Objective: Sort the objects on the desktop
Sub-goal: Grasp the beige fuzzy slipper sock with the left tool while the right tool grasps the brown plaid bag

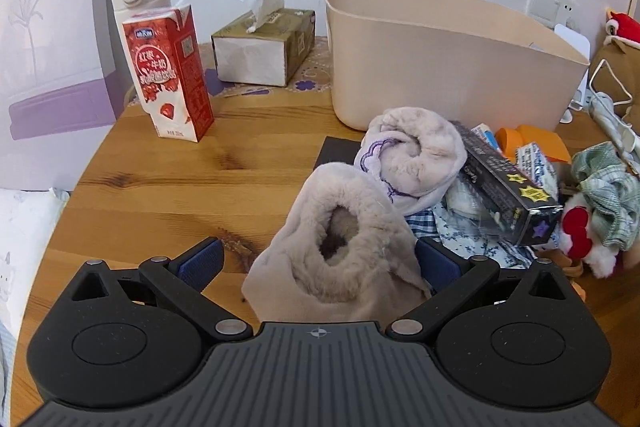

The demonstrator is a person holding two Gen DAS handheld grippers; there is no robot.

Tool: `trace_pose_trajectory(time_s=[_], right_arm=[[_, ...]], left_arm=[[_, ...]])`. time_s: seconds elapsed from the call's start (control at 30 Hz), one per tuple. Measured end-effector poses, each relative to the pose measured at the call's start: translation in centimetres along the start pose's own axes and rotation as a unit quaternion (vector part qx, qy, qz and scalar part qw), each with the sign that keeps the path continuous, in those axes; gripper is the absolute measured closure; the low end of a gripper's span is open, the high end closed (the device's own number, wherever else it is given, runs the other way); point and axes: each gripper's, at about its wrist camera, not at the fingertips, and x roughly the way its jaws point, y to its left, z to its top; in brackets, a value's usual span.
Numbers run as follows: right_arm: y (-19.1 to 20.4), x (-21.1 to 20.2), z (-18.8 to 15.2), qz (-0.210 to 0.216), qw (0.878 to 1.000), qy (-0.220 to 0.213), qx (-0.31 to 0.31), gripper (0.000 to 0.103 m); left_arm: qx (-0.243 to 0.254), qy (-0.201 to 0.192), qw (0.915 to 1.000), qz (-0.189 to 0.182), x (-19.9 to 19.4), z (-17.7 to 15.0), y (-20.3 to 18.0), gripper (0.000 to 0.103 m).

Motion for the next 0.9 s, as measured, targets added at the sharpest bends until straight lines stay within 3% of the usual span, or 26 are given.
trace_pose_trajectory(time_s=[0.23, 0.37, 0.53, 0.67, 0.73, 0.9], right_arm=[[0.3, 3.1, 0.7, 0.024, 0.999, 0.036, -0.022, 0.001], [0.1, 4.1, 0.7, 0.034, 0.998, 0.048, -0.023, 0.011], [-0.1, 4.6, 1.0, 0.061, 0.997, 0.056, -0.011, 0.027], [0.0, 4.4, 1.2, 0.073, 0.996, 0.053, -0.01, 0.059], [0.0, 4.3, 1.2, 0.083, 0.995, 0.053, -0.008, 0.07], [-0.4, 3.7, 0.9, 0.08, 0.996, 0.044, 0.008, 0.072]], left_arm=[[-0.003, 0.018, 0.9998, -0.009, 2.1, -0.3, 0.0, 0.0], [-0.008, 0.023, 0.9994, -0.023, 2.9, -0.3, 0.1, 0.0], [0.001, 0.03, 0.9988, -0.038, 2.8, -0.3, -0.3, 0.037], [0.022, 0.029, 0.9987, -0.037, 2.2, -0.4, -1.1, 0.051], [0.019, 0.029, 0.9986, -0.041, 1.9, -0.4, -1.1, 0.059], [0.006, 0.031, 0.9983, -0.049, 1.1, -0.4, -0.6, 0.068]])
